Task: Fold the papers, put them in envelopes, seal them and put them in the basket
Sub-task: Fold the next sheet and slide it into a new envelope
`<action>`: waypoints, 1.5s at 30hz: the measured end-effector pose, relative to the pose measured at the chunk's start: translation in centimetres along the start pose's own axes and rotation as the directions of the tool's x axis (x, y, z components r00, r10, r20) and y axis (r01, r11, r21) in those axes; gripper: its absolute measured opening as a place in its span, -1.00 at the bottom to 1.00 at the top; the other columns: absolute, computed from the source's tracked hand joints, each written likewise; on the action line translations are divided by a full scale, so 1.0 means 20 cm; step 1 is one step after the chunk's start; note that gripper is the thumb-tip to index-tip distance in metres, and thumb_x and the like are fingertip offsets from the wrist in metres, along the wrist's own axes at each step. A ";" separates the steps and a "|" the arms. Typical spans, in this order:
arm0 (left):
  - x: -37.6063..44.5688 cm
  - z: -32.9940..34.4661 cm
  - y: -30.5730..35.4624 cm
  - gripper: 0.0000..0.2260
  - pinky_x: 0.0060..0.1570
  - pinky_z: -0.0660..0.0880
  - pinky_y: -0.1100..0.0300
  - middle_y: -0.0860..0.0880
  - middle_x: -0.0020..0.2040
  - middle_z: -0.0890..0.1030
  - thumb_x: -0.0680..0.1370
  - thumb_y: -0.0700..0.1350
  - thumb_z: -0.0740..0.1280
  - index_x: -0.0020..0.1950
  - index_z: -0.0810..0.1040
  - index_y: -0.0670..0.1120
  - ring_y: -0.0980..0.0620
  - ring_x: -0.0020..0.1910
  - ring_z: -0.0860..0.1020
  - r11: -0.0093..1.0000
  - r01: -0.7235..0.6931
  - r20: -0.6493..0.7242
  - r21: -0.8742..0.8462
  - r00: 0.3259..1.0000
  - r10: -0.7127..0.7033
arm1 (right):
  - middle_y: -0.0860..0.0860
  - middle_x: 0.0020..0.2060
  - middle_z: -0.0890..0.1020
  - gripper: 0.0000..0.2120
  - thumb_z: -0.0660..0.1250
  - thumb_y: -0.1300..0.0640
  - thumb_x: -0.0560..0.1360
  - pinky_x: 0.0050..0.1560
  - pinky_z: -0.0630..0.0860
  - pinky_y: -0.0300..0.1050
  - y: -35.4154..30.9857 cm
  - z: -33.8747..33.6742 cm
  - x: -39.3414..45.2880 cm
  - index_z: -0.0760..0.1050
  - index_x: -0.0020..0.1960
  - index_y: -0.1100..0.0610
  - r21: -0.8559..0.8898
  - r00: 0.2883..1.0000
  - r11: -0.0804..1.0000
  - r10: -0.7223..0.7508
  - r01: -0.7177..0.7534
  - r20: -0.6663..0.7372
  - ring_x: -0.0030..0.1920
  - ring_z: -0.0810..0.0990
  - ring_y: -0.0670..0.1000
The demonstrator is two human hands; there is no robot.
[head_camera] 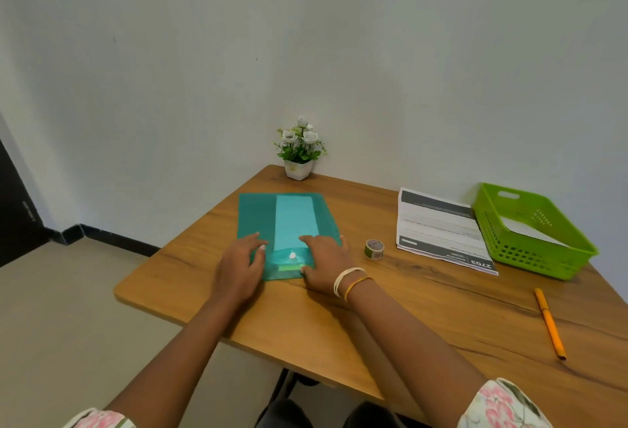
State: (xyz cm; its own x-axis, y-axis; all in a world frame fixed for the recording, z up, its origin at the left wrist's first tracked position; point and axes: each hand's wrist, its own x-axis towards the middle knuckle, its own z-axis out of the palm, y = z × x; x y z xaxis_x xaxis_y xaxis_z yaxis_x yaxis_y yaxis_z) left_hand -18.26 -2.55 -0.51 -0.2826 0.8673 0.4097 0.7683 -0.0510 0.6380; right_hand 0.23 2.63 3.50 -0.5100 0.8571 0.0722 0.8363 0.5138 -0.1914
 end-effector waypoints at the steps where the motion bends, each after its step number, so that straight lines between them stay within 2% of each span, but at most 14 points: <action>1: -0.01 -0.01 -0.01 -0.63 0.28 0.40 -0.03 -0.06 0.30 0.55 0.59 0.08 0.14 0.23 0.60 -0.05 -0.05 0.28 0.48 0.996 0.038 0.035 -0.076 0.999 -0.035 | 0.02 0.26 0.46 -0.46 0.34 0.00 0.46 0.44 0.14 0.18 0.00 -0.01 0.01 0.30 0.40 -0.02 -0.004 0.999 1.000 -0.028 0.028 -0.031 0.32 0.38 0.07; 4: 0.00 -0.02 -0.04 -0.49 0.24 0.40 -0.08 -0.02 0.23 0.60 0.55 0.22 -0.03 0.17 0.64 0.09 -0.04 0.20 0.52 0.983 0.132 0.108 -0.124 0.987 -0.118 | -0.01 0.00 0.50 -0.68 0.38 0.11 0.38 0.14 0.43 0.03 0.00 -0.02 -0.03 0.48 0.13 -0.01 -0.021 0.967 0.984 -0.180 0.179 -0.179 0.06 0.47 0.05; 7: 0.01 -0.03 -0.03 -0.43 0.31 0.31 -0.11 0.01 0.26 0.59 0.48 0.31 -0.09 0.09 0.65 0.15 -0.02 0.24 0.49 0.979 0.181 0.159 -0.099 0.974 -0.164 | 0.02 -0.13 0.54 -0.76 0.30 0.14 0.30 -0.12 0.51 -0.03 0.02 0.01 -0.12 0.53 -0.03 0.08 0.016 0.939 0.955 -0.289 0.297 -0.184 -0.12 0.53 0.07; 10: 0.03 -0.03 -0.05 -0.50 0.29 0.32 -0.12 0.07 0.13 0.64 0.42 0.40 0.03 -0.05 0.66 0.19 0.01 0.14 0.53 0.970 0.217 0.208 -0.111 0.959 -0.191 | -0.01 -0.16 0.61 -0.73 0.25 0.03 0.29 -0.20 0.52 -0.13 0.04 0.06 -0.22 0.58 -0.08 0.09 0.099 0.946 0.951 -0.273 0.293 -0.175 -0.16 0.57 0.05; 13: 0.05 -0.08 -0.05 -0.59 0.34 0.31 -0.15 0.06 0.20 0.62 0.34 0.44 0.21 -0.08 0.67 0.24 0.00 0.20 0.53 0.906 0.343 0.354 -0.248 0.903 -0.245 | -0.02 -0.12 0.66 -0.66 0.22 -0.07 0.36 -0.14 0.52 -0.13 0.05 0.08 -0.25 0.63 -0.05 0.09 0.221 0.964 0.951 -0.174 0.218 -0.202 -0.13 0.58 -0.01; 15: 0.07 -0.12 -0.02 -0.64 0.34 0.36 -0.12 -0.06 0.28 0.56 0.44 0.28 0.34 0.04 0.69 0.09 -0.07 0.22 0.52 0.824 0.455 0.495 -0.338 0.830 -0.256 | -0.01 -0.22 0.65 -0.64 0.17 -0.11 0.45 -0.20 0.50 -0.08 0.03 0.10 -0.25 0.63 -0.15 0.11 0.287 0.963 0.944 -0.086 0.161 -0.256 -0.21 0.56 -0.02; 18: 0.10 -0.15 -0.02 -0.55 0.39 0.30 0.05 -0.06 0.46 0.36 0.45 -0.08 0.48 0.33 0.53 0.00 -0.07 0.40 0.36 0.952 0.284 0.554 -0.111 0.813 -0.178 | 0.01 -0.30 0.62 -0.63 0.17 -0.08 0.52 -0.23 0.49 -0.04 0.00 0.12 -0.23 0.60 -0.24 0.12 0.280 0.962 0.958 0.021 0.058 -0.274 -0.27 0.54 0.00; 20: 0.09 -0.13 -0.03 -0.47 0.41 0.28 0.06 -0.02 0.47 0.34 0.41 -0.10 0.51 0.37 0.49 0.02 -0.04 0.42 0.34 0.978 0.209 0.490 -0.010 0.853 -0.177 | 0.01 -0.24 0.64 -0.71 0.23 -0.05 0.50 -0.17 0.52 -0.07 -0.03 0.12 -0.23 0.61 -0.20 0.11 0.258 0.959 0.966 0.064 0.010 -0.275 -0.22 0.56 0.00; 23: 0.04 -0.06 -0.04 -0.65 0.38 0.33 0.06 -0.02 0.33 0.53 0.44 -0.07 0.48 0.22 0.61 -0.02 0.02 0.36 0.43 0.985 0.169 0.252 -0.030 0.955 -0.157 | -0.01 -0.21 0.62 -0.78 0.27 -0.02 0.47 -0.16 0.52 -0.09 -0.05 0.13 -0.23 0.58 -0.20 0.09 0.245 0.954 0.969 0.081 -0.008 -0.289 -0.19 0.56 0.00; 26: -0.01 -0.03 -0.03 -0.80 0.24 0.44 0.12 -0.06 0.11 0.67 0.49 -0.09 0.44 0.08 0.69 -0.10 0.03 0.21 0.55 0.995 0.084 0.080 -0.054 0.994 -0.080 | -0.01 -0.21 0.59 -0.81 0.26 -0.01 0.47 -0.19 0.48 -0.10 -0.06 0.13 -0.23 0.51 -0.22 0.08 0.184 0.959 0.983 0.063 -0.011 -0.276 -0.19 0.54 0.01; 29: -0.02 -0.03 -0.03 -0.84 -0.10 0.53 0.16 -0.03 -0.07 0.71 0.55 -0.07 0.37 -0.01 0.70 -0.10 0.04 -0.10 0.62 0.997 -0.059 0.001 0.057 0.998 0.059 | 0.02 -0.16 0.60 -0.83 0.24 0.01 0.48 -0.15 0.49 -0.09 -0.07 0.12 -0.20 0.53 -0.15 0.08 0.127 0.964 0.992 0.038 -0.005 -0.262 -0.12 0.56 0.05; 32: -0.02 -0.02 -0.03 -0.84 -0.28 0.46 0.20 0.00 -0.15 0.70 0.56 -0.05 0.35 -0.05 0.69 -0.08 0.04 -0.22 0.61 0.992 -0.083 -0.095 0.099 0.991 0.092 | 0.07 -0.03 0.59 -0.79 0.17 0.05 0.55 -0.06 0.49 -0.02 -0.10 0.12 -0.17 0.51 0.05 0.10 0.027 0.966 1.000 0.000 0.007 -0.257 -0.01 0.56 0.12; 41: -0.02 0.00 -0.04 -0.92 -0.37 0.48 0.17 -0.01 -0.20 0.69 0.53 -0.09 0.41 -0.09 0.68 -0.06 -0.03 -0.29 0.62 0.966 -0.187 -0.222 0.181 0.949 0.225 | 0.17 0.32 0.42 -0.58 0.02 0.31 0.59 -0.01 0.49 0.07 -0.18 0.08 -0.06 0.20 0.45 0.25 -0.264 0.985 0.965 -0.037 -0.009 -0.170 0.16 0.53 0.22; 45: -0.02 0.01 -0.04 -0.94 -0.37 0.48 0.16 -0.03 -0.21 0.69 0.52 -0.11 0.42 -0.09 0.68 -0.07 -0.04 -0.30 0.62 0.963 -0.189 -0.241 0.190 0.942 0.233 | 0.17 0.18 0.52 -0.69 0.01 0.30 0.60 -0.03 0.47 0.03 -0.21 0.07 -0.04 0.39 0.27 0.25 -0.329 0.998 0.944 -0.024 0.006 -0.051 0.13 0.56 0.22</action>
State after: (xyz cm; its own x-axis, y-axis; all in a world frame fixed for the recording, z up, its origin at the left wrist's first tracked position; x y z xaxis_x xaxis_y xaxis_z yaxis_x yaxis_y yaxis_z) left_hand -18.69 -2.85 -1.31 -0.2257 0.6861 0.6916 0.9029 -0.1192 0.4129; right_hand -3.23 -0.35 2.86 -0.5188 0.8454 0.1269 0.8530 0.5022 0.1418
